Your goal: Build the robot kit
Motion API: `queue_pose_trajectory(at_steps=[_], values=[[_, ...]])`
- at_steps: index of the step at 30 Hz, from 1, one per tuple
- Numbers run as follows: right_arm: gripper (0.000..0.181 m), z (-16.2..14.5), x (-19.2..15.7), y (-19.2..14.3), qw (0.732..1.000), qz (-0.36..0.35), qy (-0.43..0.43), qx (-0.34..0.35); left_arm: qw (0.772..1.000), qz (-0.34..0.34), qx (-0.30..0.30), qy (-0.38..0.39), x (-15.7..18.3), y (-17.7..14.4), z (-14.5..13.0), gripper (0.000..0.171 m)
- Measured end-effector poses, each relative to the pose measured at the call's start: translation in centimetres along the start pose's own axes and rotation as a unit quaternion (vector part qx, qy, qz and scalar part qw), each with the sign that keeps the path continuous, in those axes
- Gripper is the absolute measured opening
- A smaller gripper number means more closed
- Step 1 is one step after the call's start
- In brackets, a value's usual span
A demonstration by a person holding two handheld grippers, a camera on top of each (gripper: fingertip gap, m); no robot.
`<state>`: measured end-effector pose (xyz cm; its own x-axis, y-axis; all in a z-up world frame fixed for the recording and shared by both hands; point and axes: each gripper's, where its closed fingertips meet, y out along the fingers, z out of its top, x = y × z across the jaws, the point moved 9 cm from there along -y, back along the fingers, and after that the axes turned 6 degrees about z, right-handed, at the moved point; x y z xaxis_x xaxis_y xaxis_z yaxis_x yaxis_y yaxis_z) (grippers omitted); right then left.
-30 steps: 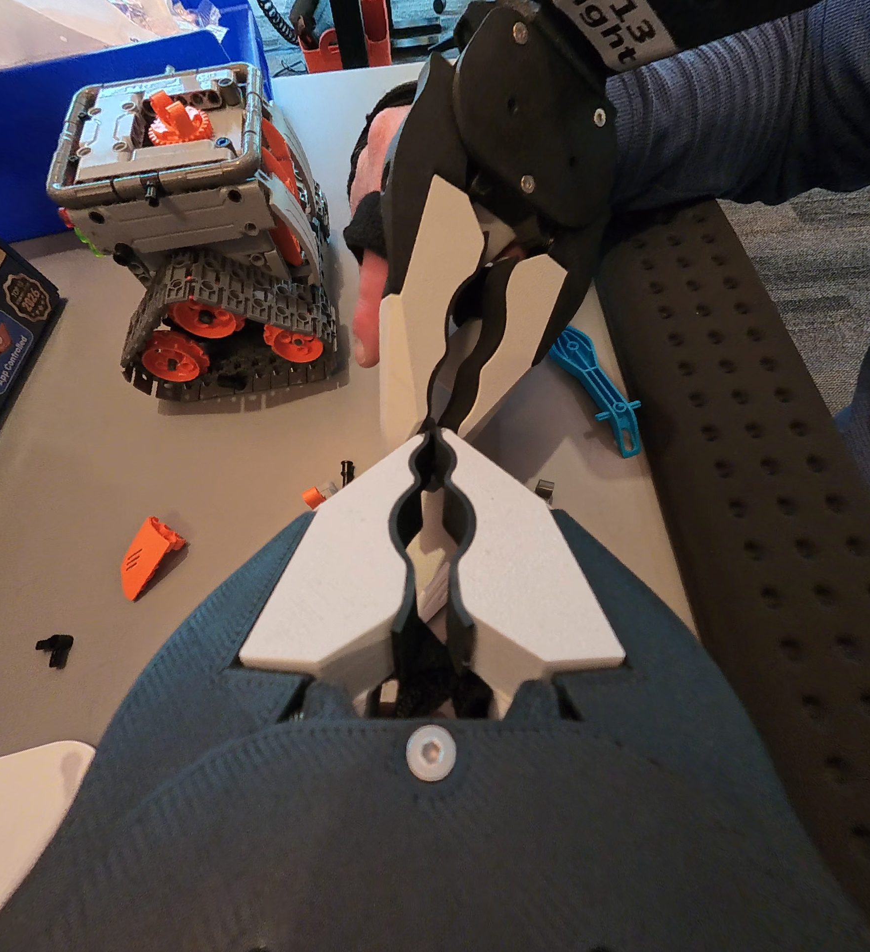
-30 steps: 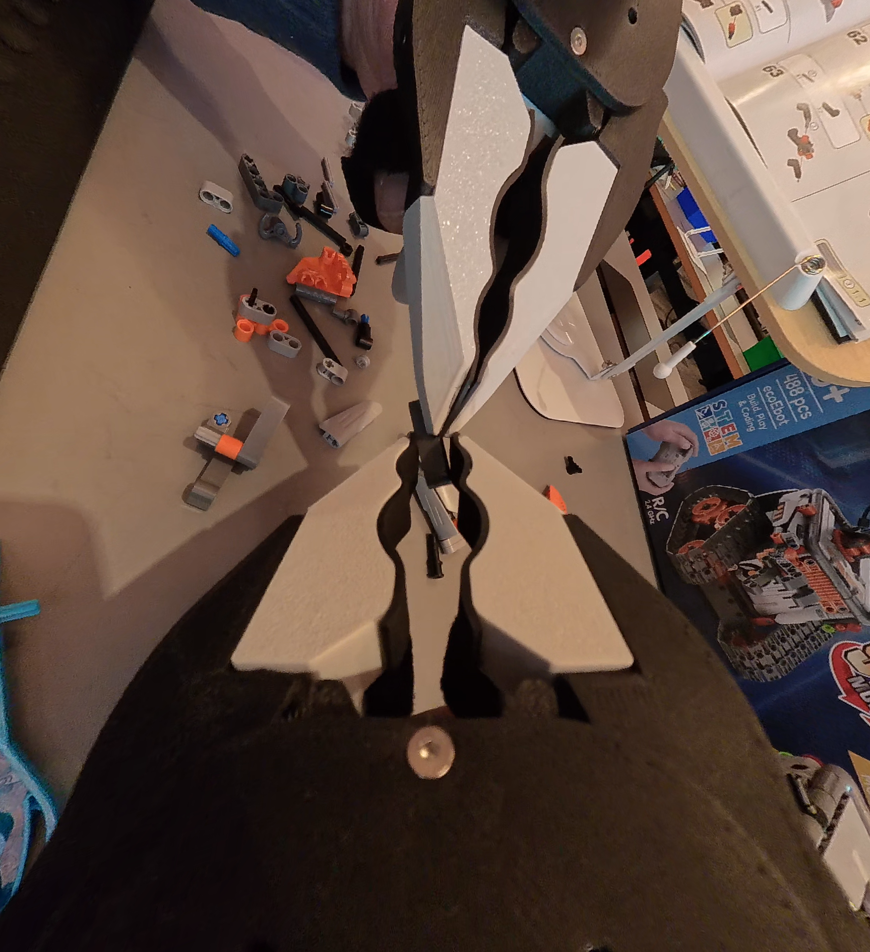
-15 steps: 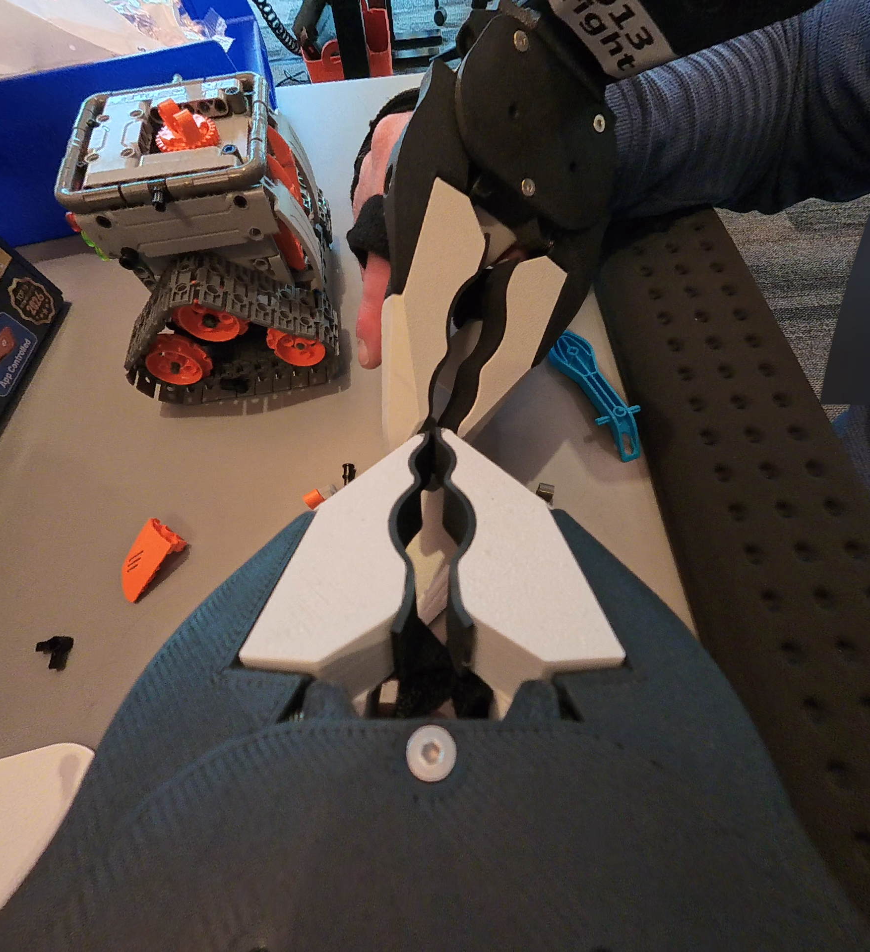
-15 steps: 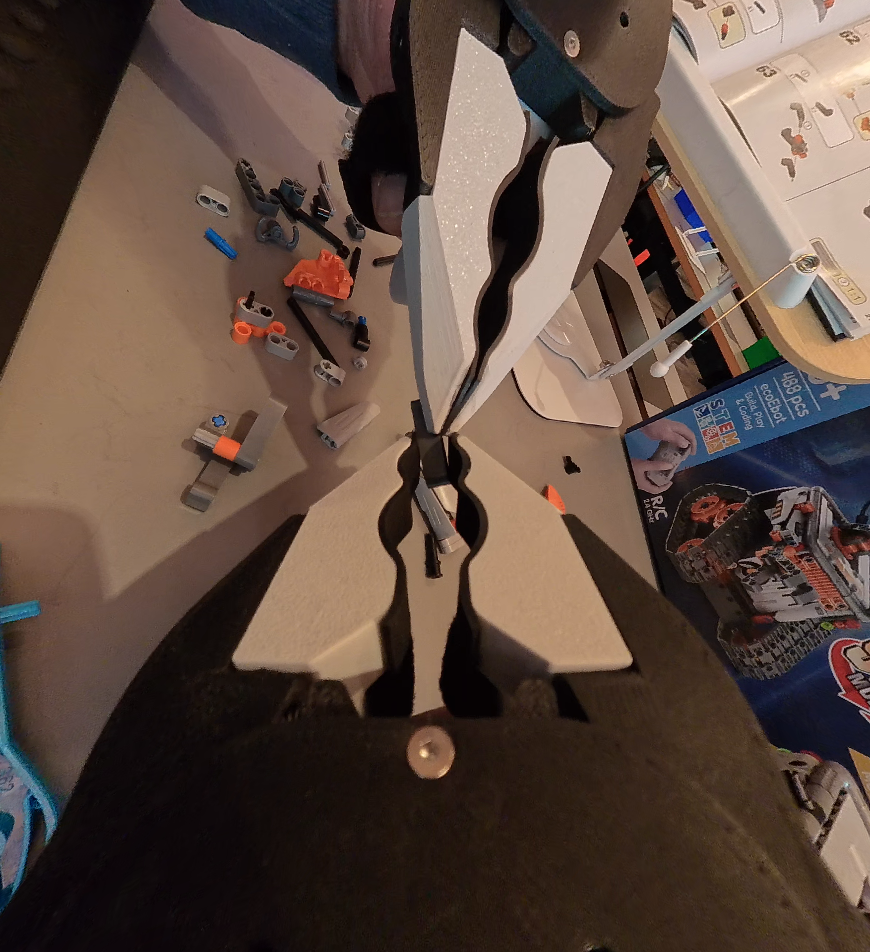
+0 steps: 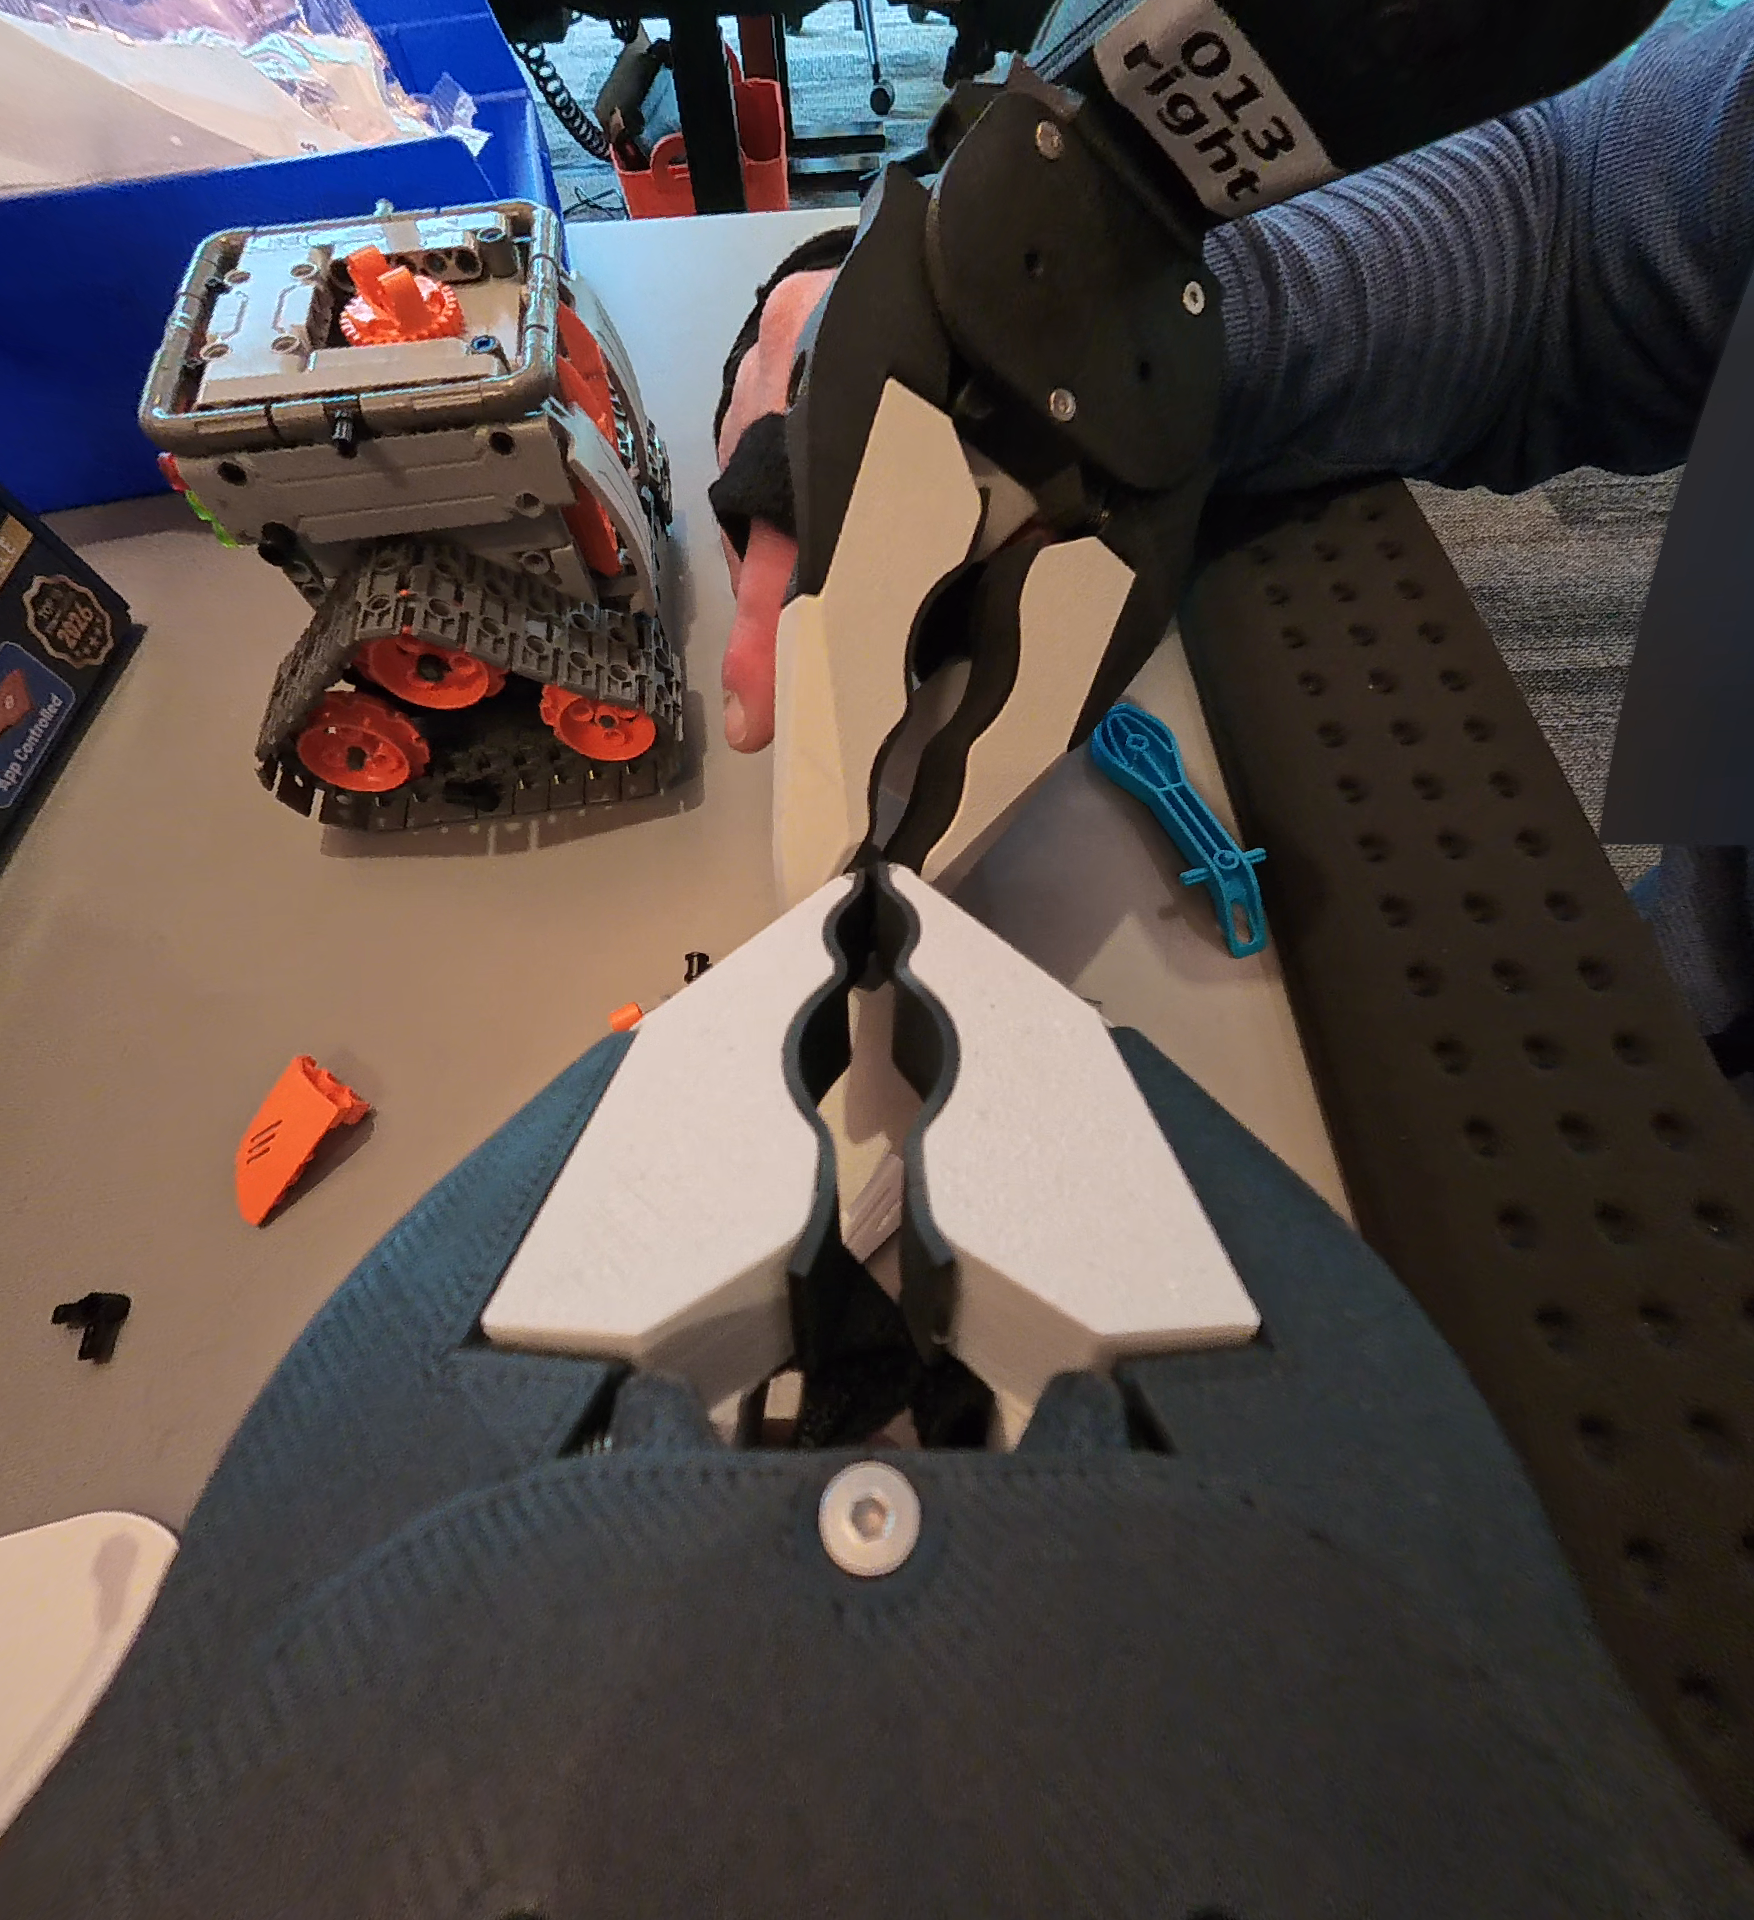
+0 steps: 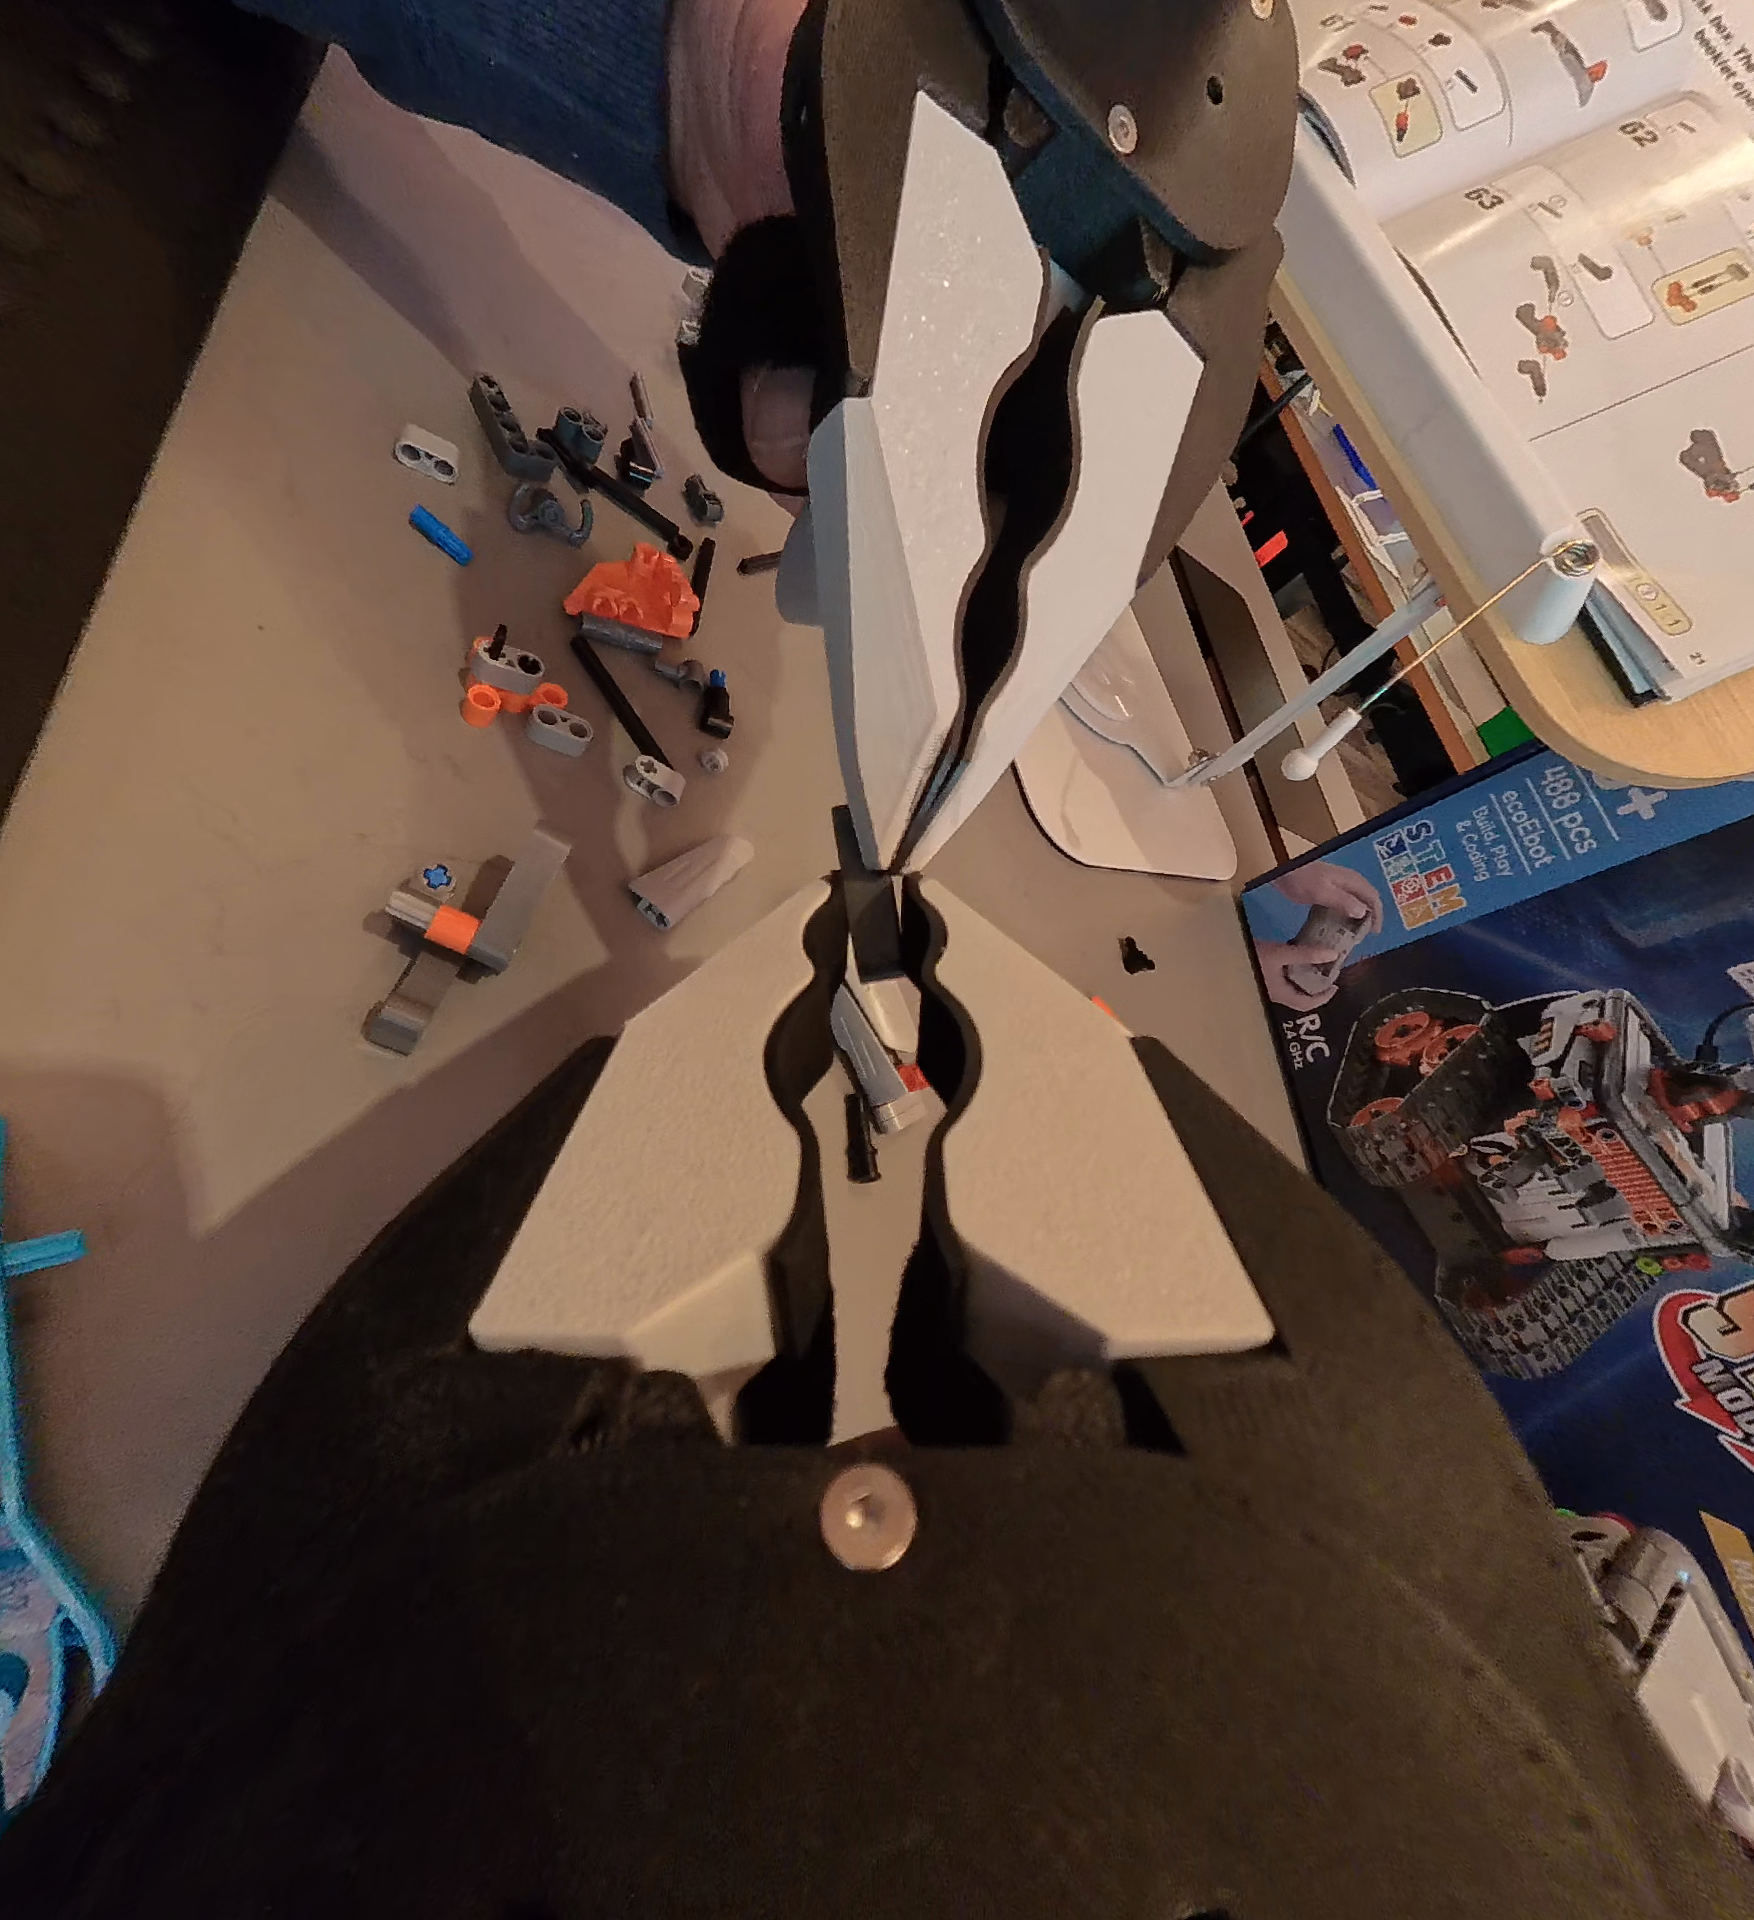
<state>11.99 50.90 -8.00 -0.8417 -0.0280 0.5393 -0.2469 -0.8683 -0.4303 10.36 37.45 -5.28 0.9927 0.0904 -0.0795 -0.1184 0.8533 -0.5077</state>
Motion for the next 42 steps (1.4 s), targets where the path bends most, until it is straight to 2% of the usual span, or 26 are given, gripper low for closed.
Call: queue_pose_trajectory(at_steps=[5, 11, 14, 17, 21, 24, 27, 30, 37, 42], values=[[0.006, 0.0, 0.1, -0.1, 1.000, 0.002, 0.004, 0.000, 1.000, 0.002, 0.006, -0.004, -0.2, -0.1, 0.0, 0.000], [0.005, -0.6, 1.2, -0.7, 0.993, 0.032, 0.108, 0.034, 0.999, 0.031, -0.001, 0.033, -0.1, -1.3, 0.1, 0.012], [0.005, -0.5, 1.2, -0.8, 0.989, 0.051, 0.131, 0.051, 0.996, 0.050, -0.020, 0.070, 0.4, -0.9, -0.1, 0.017], [0.006, -0.2, 1.0, -0.8, 0.987, 0.065, 0.137, 0.058, 0.994, 0.063, -0.023, 0.091, 0.8, -0.4, 0.0, 0.007], [0.006, -0.1, 0.7, -0.6, 0.985, 0.076, 0.141, 0.061, 0.994, 0.052, -0.022, 0.094, 1.0, -0.6, -0.2, 0.006], [0.021, -0.4, 0.4, -0.5, 0.983, 0.101, 0.144, 0.045, 0.992, 0.057, -0.052, 0.104, 1.5, -1.0, -0.4, 0.006], [0.026, -0.5, -0.2, -0.3, 0.980, 0.129, 0.145, 0.034, 0.988, 0.046, -0.072, 0.127, 2.9, -1.6, -0.3, 0.006], [0.027, -0.6, -0.6, -0.1, 0.976, 0.155, 0.150, 0.023, 0.985, 0.051, -0.094, 0.136, 4.4, -2.0, -1.0, 0.006], [0.029, -0.5, -1.8, 0.3, 0.965, 0.205, 0.162, 0.005, 0.991, 0.025, -0.100, 0.083, 6.5, -2.1, -3.0, 0.006], [0.030, -0.4, -2.9, 0.4, 0.961, 0.229, 0.153, -0.018, 0.985, 0.018, -0.139, 0.100, 7.3, -1.4, -3.3, 0.006]])
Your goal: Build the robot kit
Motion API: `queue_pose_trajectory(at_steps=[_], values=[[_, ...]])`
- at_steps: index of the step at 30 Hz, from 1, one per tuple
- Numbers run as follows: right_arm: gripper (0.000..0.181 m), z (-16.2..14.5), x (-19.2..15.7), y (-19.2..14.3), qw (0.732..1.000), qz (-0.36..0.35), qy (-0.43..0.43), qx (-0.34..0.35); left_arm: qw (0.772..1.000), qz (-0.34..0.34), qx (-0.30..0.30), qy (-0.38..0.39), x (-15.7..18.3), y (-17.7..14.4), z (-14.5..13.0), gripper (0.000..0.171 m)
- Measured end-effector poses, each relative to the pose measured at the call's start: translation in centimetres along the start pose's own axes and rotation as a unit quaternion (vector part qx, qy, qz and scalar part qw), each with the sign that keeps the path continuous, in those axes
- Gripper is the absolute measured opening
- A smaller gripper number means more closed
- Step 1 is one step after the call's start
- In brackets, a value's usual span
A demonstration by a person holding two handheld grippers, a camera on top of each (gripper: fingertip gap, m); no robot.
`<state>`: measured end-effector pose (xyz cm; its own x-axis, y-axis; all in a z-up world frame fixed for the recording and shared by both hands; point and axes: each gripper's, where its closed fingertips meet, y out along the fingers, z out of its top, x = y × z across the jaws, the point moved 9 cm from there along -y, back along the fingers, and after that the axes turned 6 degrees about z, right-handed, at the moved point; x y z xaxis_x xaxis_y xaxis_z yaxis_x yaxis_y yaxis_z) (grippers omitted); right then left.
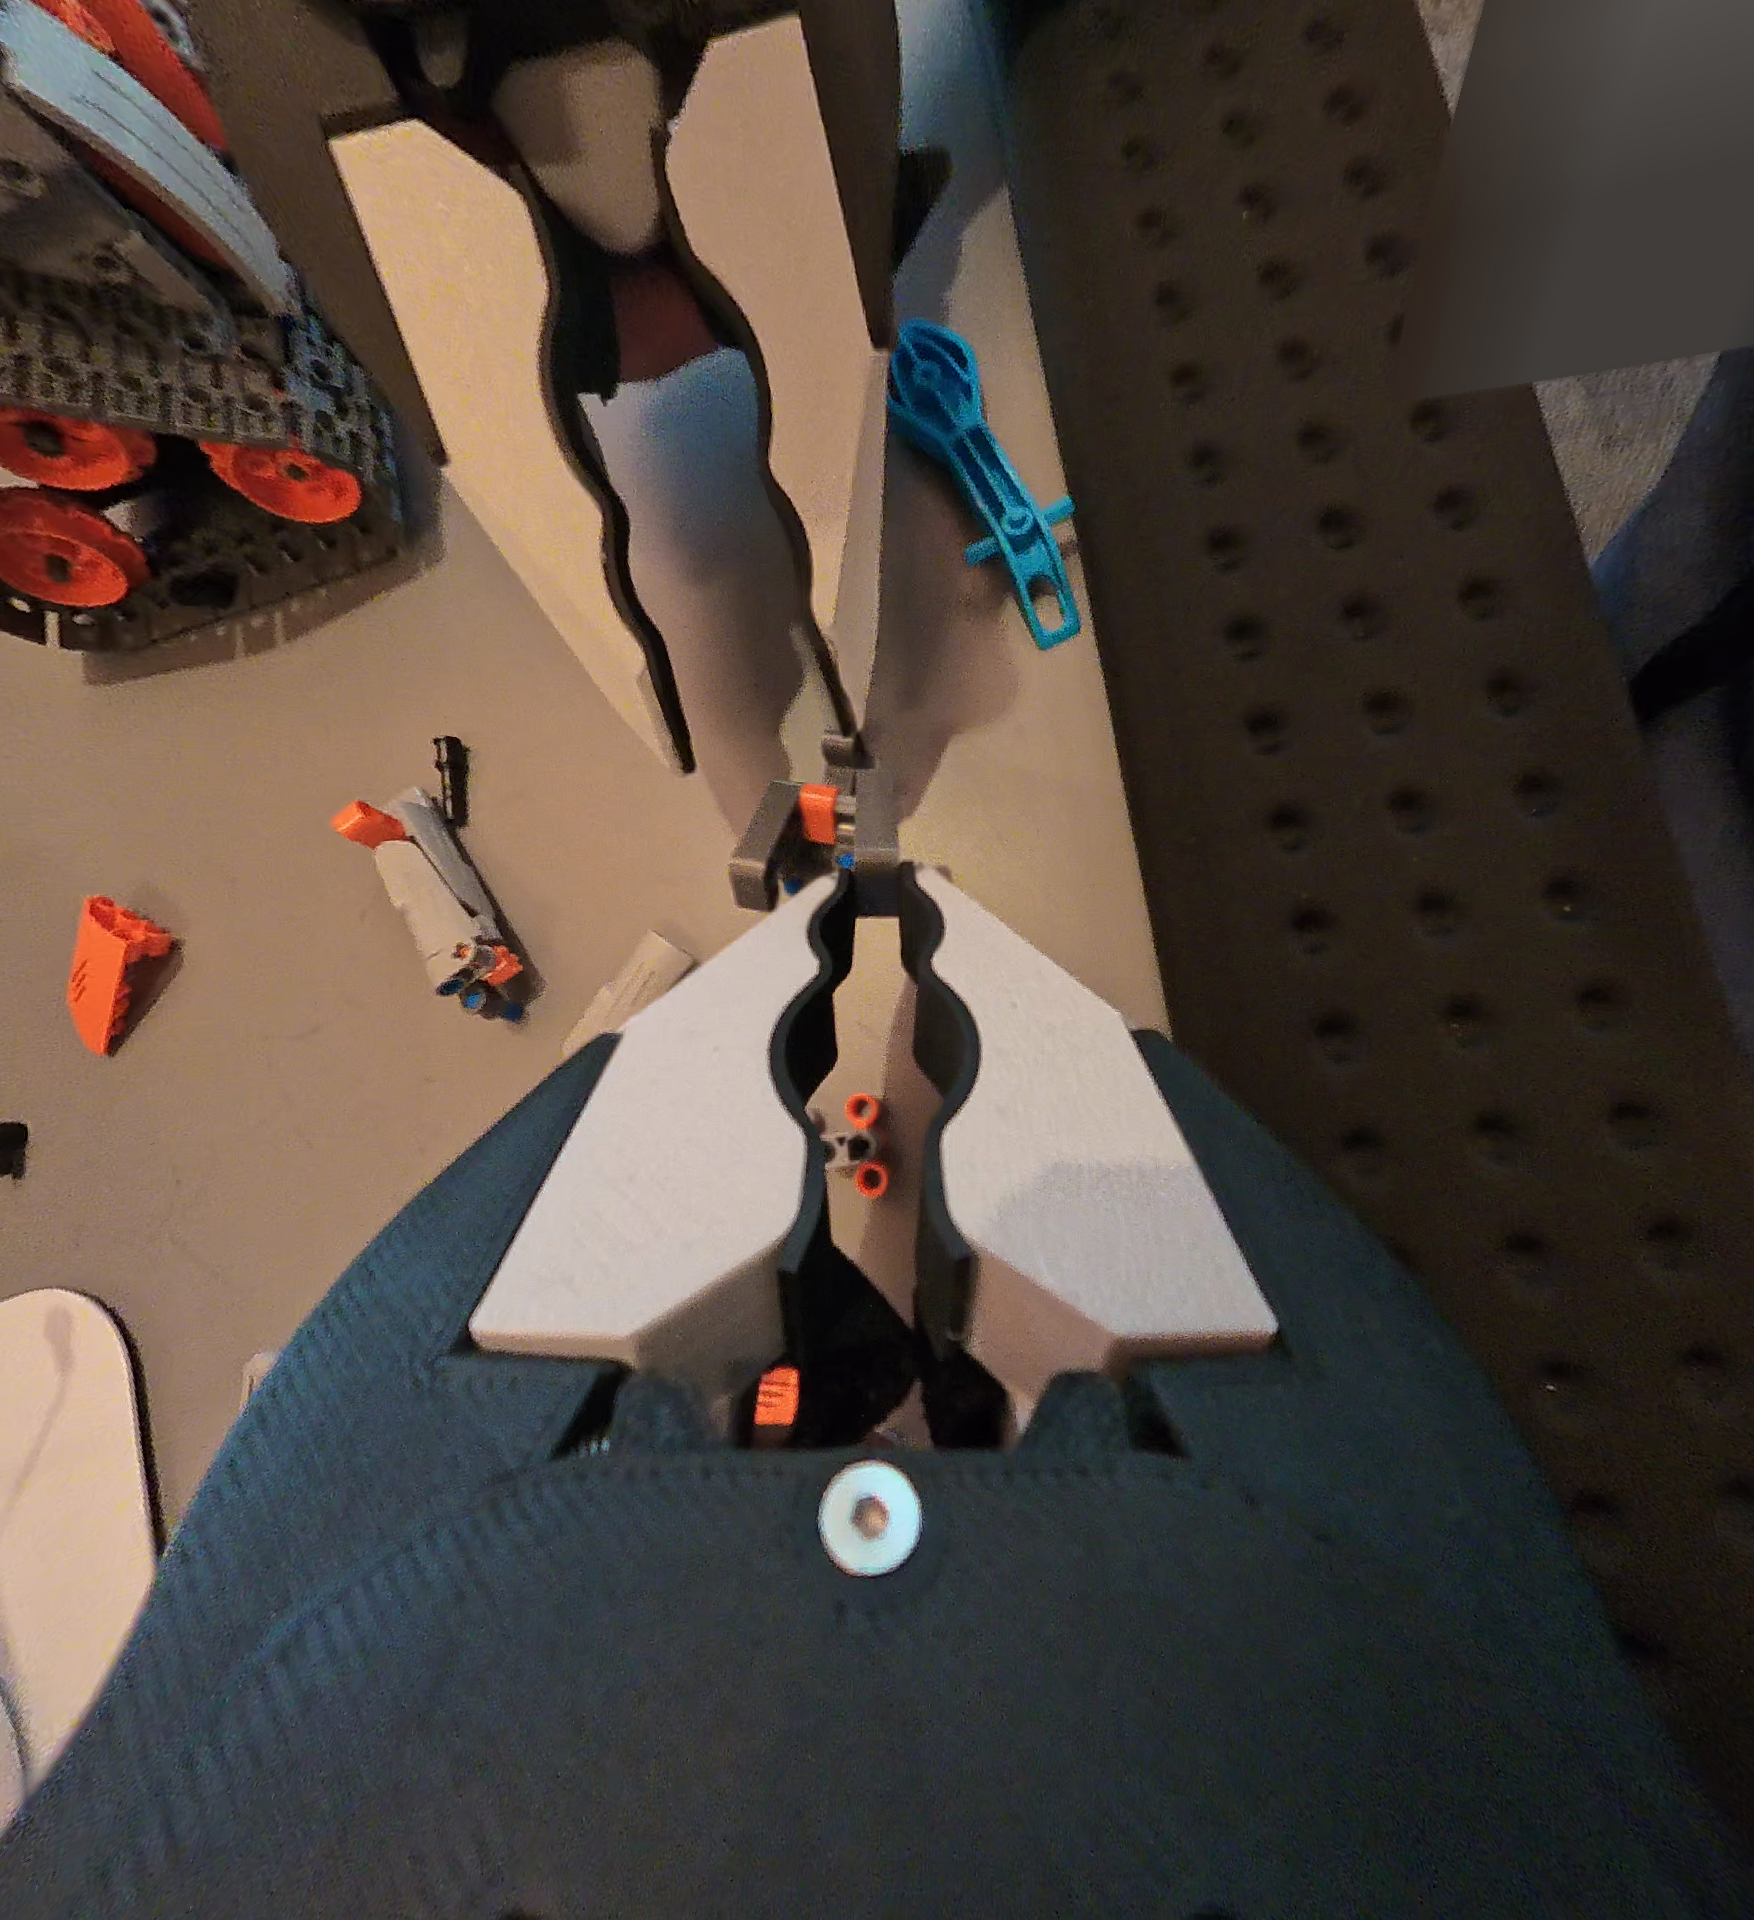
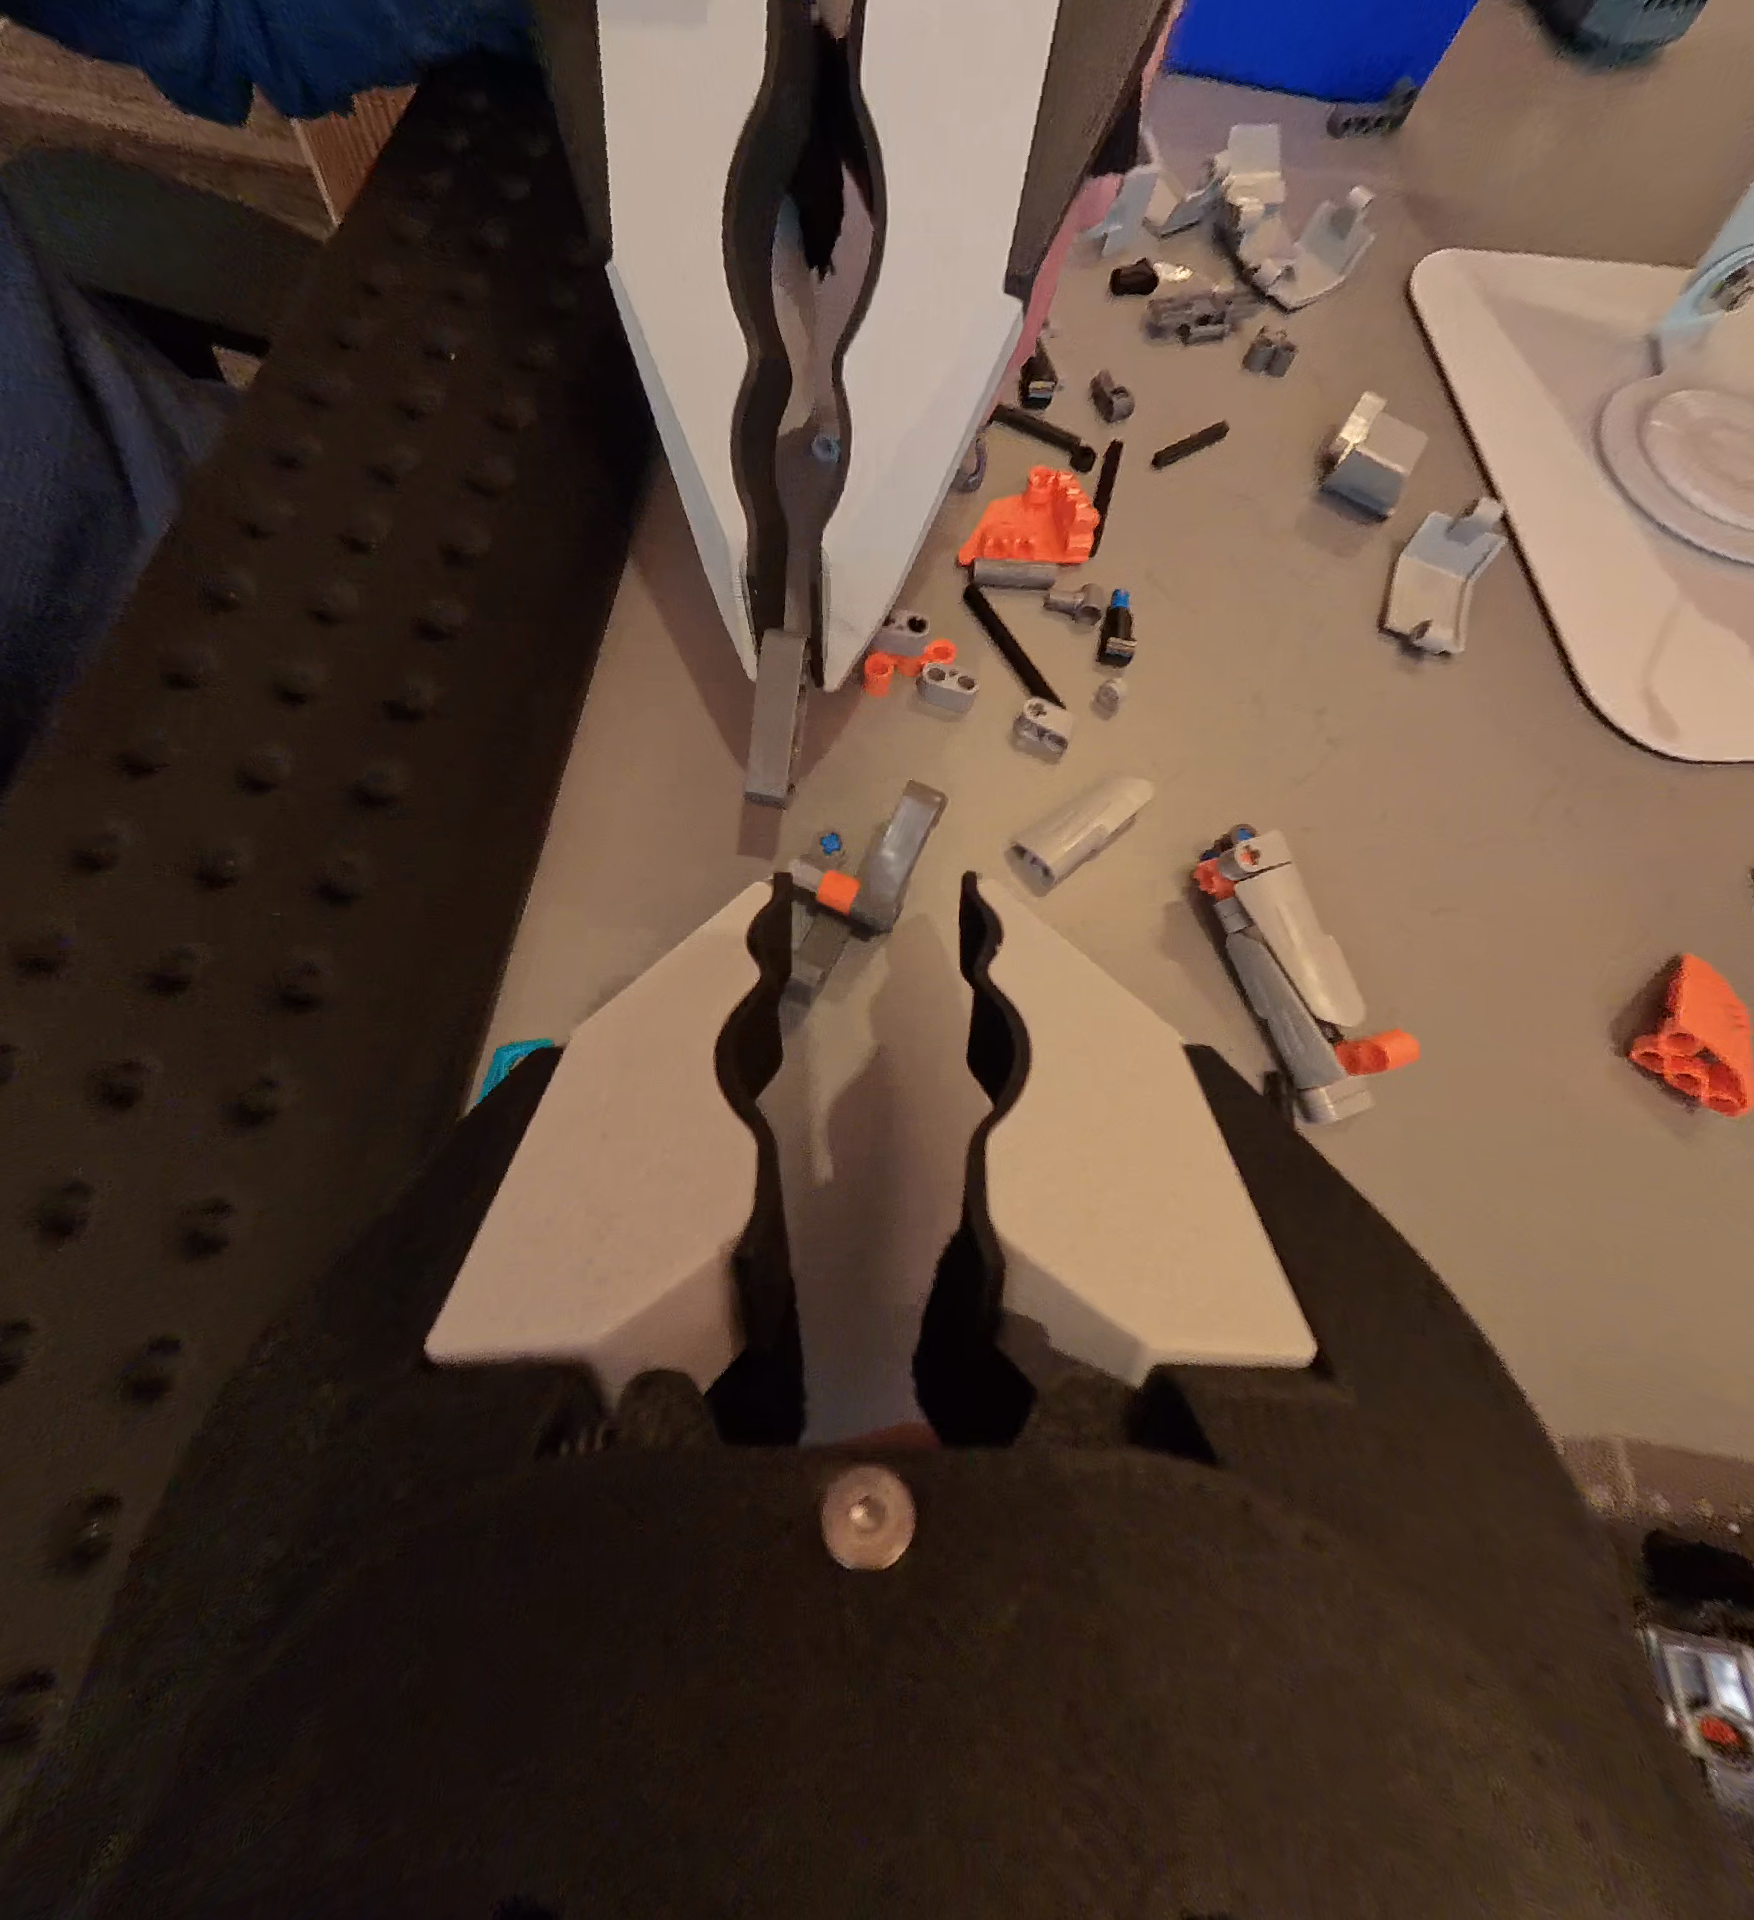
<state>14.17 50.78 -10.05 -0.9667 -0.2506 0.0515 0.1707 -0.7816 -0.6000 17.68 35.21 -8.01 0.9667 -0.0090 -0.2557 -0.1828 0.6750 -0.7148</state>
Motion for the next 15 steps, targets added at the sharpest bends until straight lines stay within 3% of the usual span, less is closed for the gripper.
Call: queue_pose_trajectory(at_steps=[15], values=[[0.033, -0.3, -0.8, 1.9, 0.999, -0.015, -0.019, -0.047, 0.998, 0.008, -0.053, 0.025, 0.5, 1.9, -0.1, 0.006]])
